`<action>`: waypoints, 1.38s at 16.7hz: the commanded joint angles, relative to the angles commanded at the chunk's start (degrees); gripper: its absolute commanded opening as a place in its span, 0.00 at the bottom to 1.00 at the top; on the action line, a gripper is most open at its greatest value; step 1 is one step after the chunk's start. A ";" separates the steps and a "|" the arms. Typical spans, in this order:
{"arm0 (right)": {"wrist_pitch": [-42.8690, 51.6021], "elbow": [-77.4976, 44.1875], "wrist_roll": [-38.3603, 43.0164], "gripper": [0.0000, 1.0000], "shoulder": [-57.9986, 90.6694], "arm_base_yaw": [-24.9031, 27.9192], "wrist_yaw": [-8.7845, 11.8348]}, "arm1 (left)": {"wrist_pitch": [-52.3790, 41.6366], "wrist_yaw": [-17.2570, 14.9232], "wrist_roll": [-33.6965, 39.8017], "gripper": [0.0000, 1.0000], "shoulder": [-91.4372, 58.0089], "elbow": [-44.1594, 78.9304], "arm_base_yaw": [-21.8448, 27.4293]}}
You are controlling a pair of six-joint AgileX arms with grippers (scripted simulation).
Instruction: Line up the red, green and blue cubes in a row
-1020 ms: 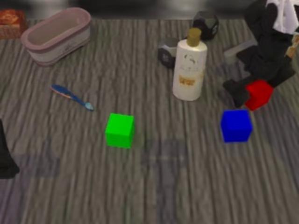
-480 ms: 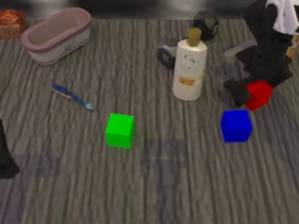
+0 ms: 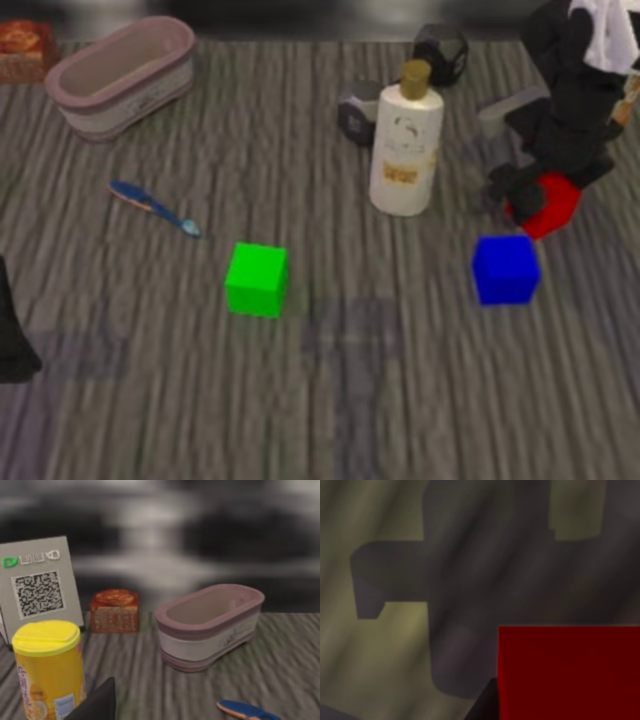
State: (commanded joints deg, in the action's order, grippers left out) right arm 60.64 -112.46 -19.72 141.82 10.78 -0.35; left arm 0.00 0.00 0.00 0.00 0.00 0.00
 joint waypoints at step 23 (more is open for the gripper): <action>14.29 -11.48 0.39 0.00 -3.65 0.12 0.41 | 0.00 0.00 0.00 1.00 0.00 0.00 0.00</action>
State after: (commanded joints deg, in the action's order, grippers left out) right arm 74.92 -123.94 -19.33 138.17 10.90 0.06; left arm 0.00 0.00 0.00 0.00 0.00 0.00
